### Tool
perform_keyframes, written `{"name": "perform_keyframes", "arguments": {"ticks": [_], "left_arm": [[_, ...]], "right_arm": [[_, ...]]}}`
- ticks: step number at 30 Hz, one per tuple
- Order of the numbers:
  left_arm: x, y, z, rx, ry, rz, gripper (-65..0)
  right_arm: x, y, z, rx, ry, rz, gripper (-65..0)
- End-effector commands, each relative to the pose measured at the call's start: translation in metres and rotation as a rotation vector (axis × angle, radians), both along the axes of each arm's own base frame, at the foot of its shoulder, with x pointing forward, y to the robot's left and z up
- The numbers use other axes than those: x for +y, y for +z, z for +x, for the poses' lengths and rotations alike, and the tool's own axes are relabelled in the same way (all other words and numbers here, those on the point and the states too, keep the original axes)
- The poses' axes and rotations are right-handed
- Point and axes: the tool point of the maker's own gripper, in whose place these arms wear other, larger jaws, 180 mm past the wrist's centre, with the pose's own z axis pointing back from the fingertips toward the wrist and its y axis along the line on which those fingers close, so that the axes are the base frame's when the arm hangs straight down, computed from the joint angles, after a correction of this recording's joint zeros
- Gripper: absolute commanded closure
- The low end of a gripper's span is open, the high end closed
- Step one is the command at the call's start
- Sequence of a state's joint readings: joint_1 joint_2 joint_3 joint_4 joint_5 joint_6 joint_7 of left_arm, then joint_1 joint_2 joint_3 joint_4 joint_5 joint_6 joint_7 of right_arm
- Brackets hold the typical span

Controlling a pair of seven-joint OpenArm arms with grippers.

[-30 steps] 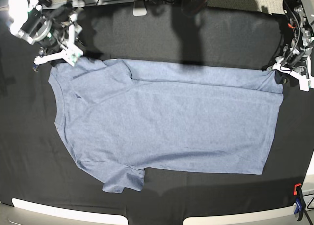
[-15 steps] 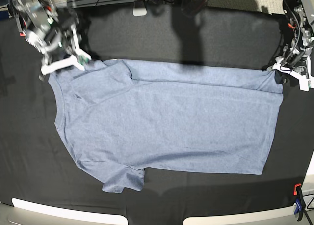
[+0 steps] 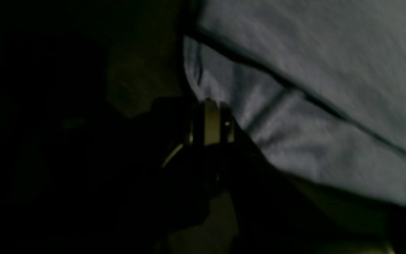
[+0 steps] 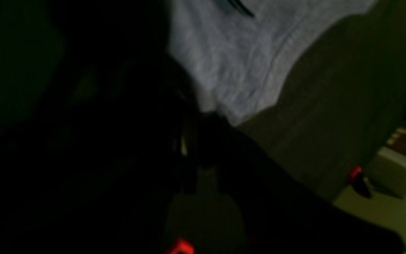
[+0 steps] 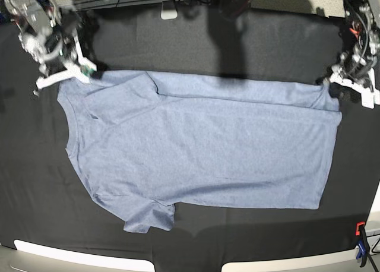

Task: Layout the t-shirt on the table in an organized manner, then fold the t-shirt properly
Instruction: 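Release the folded edge and raise both grippers, then move the right gripper along the shirt edge toward the sleeve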

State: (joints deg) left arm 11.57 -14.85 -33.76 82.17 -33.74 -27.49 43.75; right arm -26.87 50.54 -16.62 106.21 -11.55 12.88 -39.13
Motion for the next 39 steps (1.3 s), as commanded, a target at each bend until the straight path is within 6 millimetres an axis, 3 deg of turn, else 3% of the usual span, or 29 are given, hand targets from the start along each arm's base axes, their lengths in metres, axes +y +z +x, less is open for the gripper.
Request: {"name": "perform_keyframes", "arguments": {"ticks": [1, 9, 13, 14, 15, 18, 20, 29, 36, 39], "left_arm": [[0.007, 0.013, 0.001, -0.036, -0.003, 0.024, 0.0], [0.02, 0.027, -0.034, -0.026, 0.006, 0.097, 0.0], [0.023, 0.031, -0.038, -0.04, 0.013, 0.11, 0.0], [0.023, 0.032, -0.036, -0.045, 0.013, 0.109, 0.0], [0.023, 0.033, -0.035, -0.051, 0.014, 0.105, 0.0], [0.02, 0.036, -0.032, -0.071, 0.02, 0.081, 0.0], [0.02, 0.037, -0.031, -0.075, 0.021, 0.074, 0.0], [0.02, 0.037, -0.031, -0.076, 0.021, 0.074, 0.0], [0.02, 0.037, -0.031, -0.075, 0.021, 0.074, 0.0], [0.02, 0.037, -0.031, -0.075, 0.021, 0.074, 0.0]], "right_arm": [[-0.002, 0.012, 0.003, -0.029, 0.018, -0.015, -6.5], [0.001, 0.014, -0.038, 0.016, 0.065, -0.088, 0.0], [-0.007, 0.02, -0.038, -0.038, 0.025, -0.121, 0.0], [-0.009, 0.021, -0.038, -0.039, 0.006, -0.128, -1.5], [-0.01, 0.021, -0.036, -0.039, -0.006, -0.126, -7.0], [-0.007, 0.02, -0.029, -0.036, -0.024, -0.088, -29.0], [-0.002, 0.019, -0.024, -0.037, 0.0, -0.063, -34.5], [-0.014, 0.009, 0.0, -0.081, -0.04, -0.042, -34.1], [0.008, 0.005, 0.017, -0.12, -0.024, 0.046, -26.6], [0.009, 0.005, 0.017, -0.114, -0.017, 0.046, -16.6]]}}
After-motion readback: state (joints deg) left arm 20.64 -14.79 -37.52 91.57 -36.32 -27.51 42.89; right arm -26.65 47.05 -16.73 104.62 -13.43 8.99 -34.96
